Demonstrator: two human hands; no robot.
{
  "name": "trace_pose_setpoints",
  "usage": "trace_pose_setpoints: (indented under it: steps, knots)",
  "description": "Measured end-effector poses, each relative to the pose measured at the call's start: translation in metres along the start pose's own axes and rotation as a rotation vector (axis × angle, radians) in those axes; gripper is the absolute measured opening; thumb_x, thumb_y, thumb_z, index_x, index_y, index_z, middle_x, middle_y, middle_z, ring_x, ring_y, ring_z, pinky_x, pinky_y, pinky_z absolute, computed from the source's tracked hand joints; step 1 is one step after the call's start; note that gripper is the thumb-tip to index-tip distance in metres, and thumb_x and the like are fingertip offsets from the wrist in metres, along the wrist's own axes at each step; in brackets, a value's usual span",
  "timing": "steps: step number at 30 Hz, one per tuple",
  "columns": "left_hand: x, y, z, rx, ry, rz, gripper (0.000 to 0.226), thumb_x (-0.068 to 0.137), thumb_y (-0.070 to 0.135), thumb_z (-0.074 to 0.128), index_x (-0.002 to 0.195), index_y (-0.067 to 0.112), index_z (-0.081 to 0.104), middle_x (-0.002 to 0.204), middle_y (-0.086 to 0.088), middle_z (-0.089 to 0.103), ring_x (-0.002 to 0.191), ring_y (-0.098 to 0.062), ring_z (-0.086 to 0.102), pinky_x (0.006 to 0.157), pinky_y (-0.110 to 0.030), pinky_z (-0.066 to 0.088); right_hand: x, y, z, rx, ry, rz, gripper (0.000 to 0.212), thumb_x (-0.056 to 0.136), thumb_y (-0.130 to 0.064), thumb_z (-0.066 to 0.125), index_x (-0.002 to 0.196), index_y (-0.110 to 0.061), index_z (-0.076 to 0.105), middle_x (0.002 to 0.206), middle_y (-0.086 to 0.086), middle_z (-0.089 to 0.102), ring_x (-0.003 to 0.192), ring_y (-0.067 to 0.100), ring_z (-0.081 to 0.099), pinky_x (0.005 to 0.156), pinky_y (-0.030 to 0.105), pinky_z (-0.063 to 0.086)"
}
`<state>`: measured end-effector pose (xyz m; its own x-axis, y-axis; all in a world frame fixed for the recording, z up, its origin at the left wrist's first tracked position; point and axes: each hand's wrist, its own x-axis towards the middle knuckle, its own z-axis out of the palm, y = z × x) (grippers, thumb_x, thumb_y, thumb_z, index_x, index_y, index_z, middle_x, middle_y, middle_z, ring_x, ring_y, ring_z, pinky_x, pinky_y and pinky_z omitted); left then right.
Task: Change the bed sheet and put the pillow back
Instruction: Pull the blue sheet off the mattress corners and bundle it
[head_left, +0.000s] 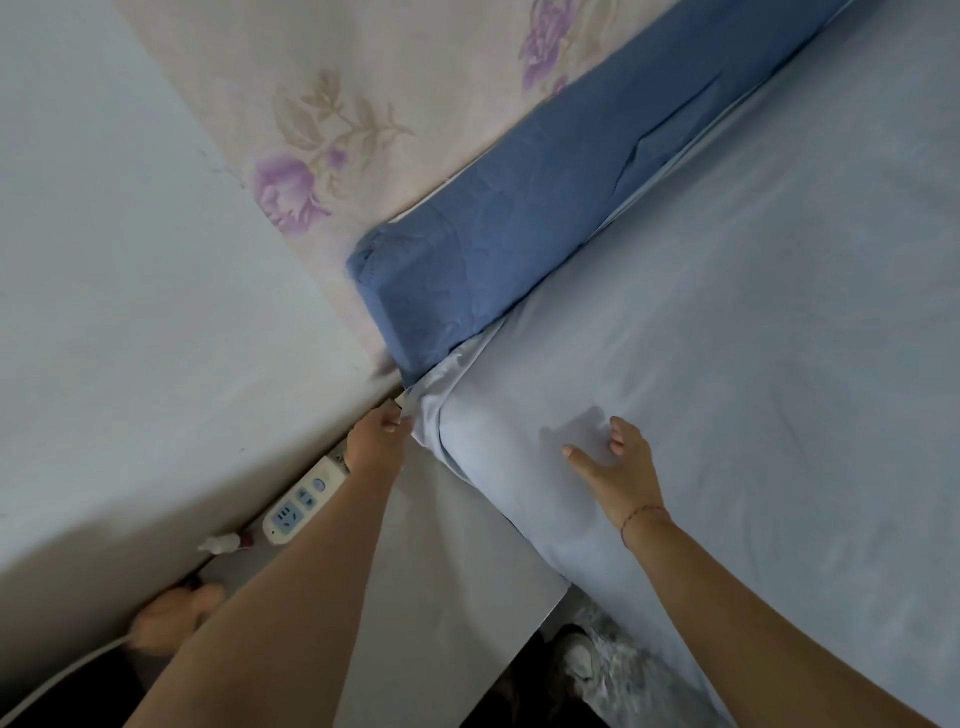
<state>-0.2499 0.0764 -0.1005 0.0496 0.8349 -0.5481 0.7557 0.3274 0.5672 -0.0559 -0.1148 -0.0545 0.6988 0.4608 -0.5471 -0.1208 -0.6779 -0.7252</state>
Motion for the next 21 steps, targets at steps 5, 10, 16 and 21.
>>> trace_pose_setpoints:
  steps: [5,10,16,21]
  knots:
    - [-0.020,0.006,-0.006,-0.279,0.022,-0.067,0.013,0.096,0.023,0.054,0.092,0.011,0.053,0.077,-0.003,0.052,0.069,-0.018,0.045,0.063,-0.030,0.038,-0.010,0.000,0.007,-0.007,-0.014,-0.023,0.066,0.077,-0.029,0.079,0.132,-0.016,0.045,0.126,0.002,0.040,0.118,0.016,0.043,0.092,0.023,0.036]
    - [-0.036,0.013,-0.017,-0.409,0.013,0.017,0.012,0.097,0.017,0.050,0.087,0.012,0.046,0.072,0.002,0.043,0.065,-0.015,0.036,0.056,-0.026,0.031,-0.024,0.004,0.020,-0.009,-0.051,-0.030,0.058,0.081,-0.026,0.075,0.130,-0.011,0.047,0.129,0.005,0.043,0.127,0.020,0.043,0.097,0.024,0.036]
    - [-0.055,0.010,-0.011,-0.398,-0.111,0.073,0.019,0.099,0.020,0.049,0.081,0.015,0.047,0.076,-0.001,0.046,0.067,-0.015,0.037,0.060,-0.027,0.029,-0.044,0.002,0.031,-0.038,-0.091,-0.060,0.070,0.083,-0.029,0.073,0.142,-0.013,0.039,0.141,0.003,0.038,0.131,0.018,0.040,0.103,0.027,0.036]
    - [-0.073,-0.004,-0.008,-0.283,-0.432,0.049,0.035,0.093,0.040,0.061,0.096,0.006,0.068,0.092,-0.010,0.069,0.088,-0.025,0.062,0.083,-0.033,0.044,-0.057,0.000,0.043,-0.049,-0.100,-0.084,0.066,0.082,-0.029,0.073,0.138,-0.012,0.043,0.139,0.004,0.040,0.127,0.019,0.043,0.097,0.026,0.039]
